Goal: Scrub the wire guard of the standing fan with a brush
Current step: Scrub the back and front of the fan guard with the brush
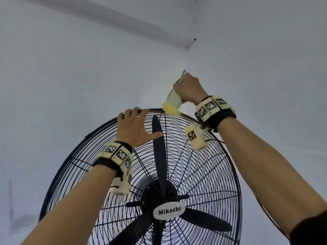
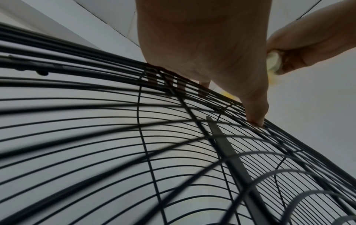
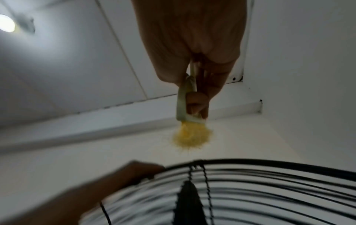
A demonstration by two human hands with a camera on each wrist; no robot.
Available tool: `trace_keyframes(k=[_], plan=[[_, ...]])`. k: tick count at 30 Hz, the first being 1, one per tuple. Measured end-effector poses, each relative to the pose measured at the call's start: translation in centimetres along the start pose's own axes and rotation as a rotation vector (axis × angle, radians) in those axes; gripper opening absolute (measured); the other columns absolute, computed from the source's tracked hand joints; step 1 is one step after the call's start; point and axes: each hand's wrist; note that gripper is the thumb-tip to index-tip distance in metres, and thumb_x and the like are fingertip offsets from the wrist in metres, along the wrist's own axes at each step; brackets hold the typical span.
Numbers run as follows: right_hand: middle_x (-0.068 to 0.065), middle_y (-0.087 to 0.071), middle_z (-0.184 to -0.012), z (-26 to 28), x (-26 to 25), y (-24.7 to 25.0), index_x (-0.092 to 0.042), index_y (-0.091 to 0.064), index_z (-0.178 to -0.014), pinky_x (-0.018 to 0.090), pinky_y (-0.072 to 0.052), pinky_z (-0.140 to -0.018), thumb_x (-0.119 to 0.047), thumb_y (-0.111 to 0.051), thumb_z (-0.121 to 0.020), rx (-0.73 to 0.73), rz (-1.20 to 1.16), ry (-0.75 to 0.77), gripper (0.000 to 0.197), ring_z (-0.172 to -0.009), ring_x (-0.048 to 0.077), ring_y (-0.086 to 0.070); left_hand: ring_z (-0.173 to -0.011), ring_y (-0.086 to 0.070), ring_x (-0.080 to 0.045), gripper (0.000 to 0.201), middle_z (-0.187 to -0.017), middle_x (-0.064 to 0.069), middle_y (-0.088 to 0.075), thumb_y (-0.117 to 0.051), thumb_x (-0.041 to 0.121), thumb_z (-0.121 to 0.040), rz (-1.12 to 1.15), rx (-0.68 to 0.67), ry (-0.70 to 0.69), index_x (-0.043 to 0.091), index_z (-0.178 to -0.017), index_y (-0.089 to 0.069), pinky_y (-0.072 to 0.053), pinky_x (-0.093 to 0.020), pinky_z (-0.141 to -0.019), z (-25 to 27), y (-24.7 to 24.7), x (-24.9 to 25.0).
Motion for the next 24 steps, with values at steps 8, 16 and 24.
trace_keyframes(k=[8, 16, 24], plan=[[0.016, -0.064, -0.112, 5.5, 0.9, -4.1, -0.002, -0.04, -0.129, 0.035, -0.047, -0.072, -0.02, -0.045, -0.105, 0.095, -0.052, 0.121, 0.03, -0.088, 0.029, -0.06, -0.13, -0.049, -0.034, 0.114, -0.146, -0.006, -0.052, -0.034, 0.104, -0.066, 0.011, 0.05, -0.004, 0.027, -0.149, -0.046, -0.038, -0.054, -0.109, 0.0, -0.5, -0.3], [0.01, -0.069, -0.088, 9.4, 0.5, -4.6, -0.01, -0.041, -0.129, 0.046, -0.054, -0.065, -0.026, -0.045, -0.107, 0.303, -0.072, 0.216, 0.028, -0.071, 0.034, -0.065, -0.129, -0.049, -0.033, 0.114, -0.144, -0.005, -0.053, -0.03, 0.104, -0.064, -0.011, 0.052, -0.002, 0.028, -0.147, -0.047, -0.038, -0.053, -0.107, 0.0, -0.4, 0.4], [0.003, -0.063, -0.086, 10.9, 1.3, -4.7, -0.013, -0.043, -0.122, 0.036, -0.052, -0.066, -0.025, -0.054, -0.101, 0.236, -0.109, 0.163, 0.026, -0.077, 0.022, -0.06, -0.134, -0.045, -0.033, 0.121, -0.149, -0.005, -0.049, -0.017, 0.102, -0.059, 0.029, 0.027, -0.002, 0.027, -0.151, -0.044, -0.034, -0.054, -0.111, 0.2, -0.2, 0.0]])
Point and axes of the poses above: each hand's wrist, its own z-axis away from the middle knuckle, its own y-axis out of the back of the hand, x = y × z
